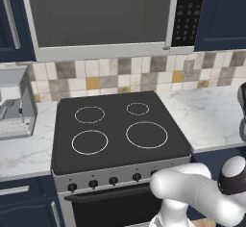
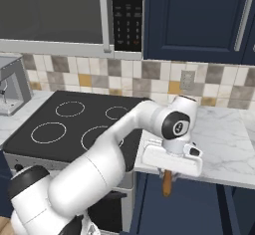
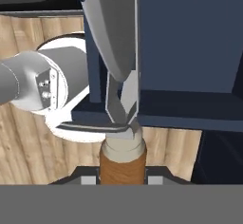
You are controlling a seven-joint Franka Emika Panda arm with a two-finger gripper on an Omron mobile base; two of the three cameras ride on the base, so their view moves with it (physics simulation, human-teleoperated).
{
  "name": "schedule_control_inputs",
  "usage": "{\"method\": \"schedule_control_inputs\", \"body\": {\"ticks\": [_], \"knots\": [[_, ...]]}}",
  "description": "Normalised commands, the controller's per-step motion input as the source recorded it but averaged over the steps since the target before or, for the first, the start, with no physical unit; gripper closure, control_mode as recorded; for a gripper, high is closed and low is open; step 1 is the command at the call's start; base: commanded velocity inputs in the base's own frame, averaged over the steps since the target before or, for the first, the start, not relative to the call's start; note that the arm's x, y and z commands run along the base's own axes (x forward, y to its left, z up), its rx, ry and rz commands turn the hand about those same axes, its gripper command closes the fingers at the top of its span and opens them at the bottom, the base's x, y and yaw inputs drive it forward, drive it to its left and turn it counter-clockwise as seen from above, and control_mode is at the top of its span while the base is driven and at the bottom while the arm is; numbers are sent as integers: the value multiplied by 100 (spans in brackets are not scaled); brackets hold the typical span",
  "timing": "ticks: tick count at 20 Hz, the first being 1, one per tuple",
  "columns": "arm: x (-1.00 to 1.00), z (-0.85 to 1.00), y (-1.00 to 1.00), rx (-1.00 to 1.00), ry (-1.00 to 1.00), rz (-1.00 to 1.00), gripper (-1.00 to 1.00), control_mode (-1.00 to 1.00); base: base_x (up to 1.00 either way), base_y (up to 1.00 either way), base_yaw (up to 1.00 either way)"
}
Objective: Take the pizza cutter from the drawer on the right and place it on the dining counter for cutting.
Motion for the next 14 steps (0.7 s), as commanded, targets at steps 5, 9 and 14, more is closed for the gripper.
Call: {"method": "schedule_control_inputs", "body": {"ticks": [5,9,14], "knots": [[2,27,72,0,2,0,100,-100,0,0,0],[2,9,71,0,0,0,100,-100,0,0,0],[13,14,73,0,0,0,100,-100,0,0,0]]}}
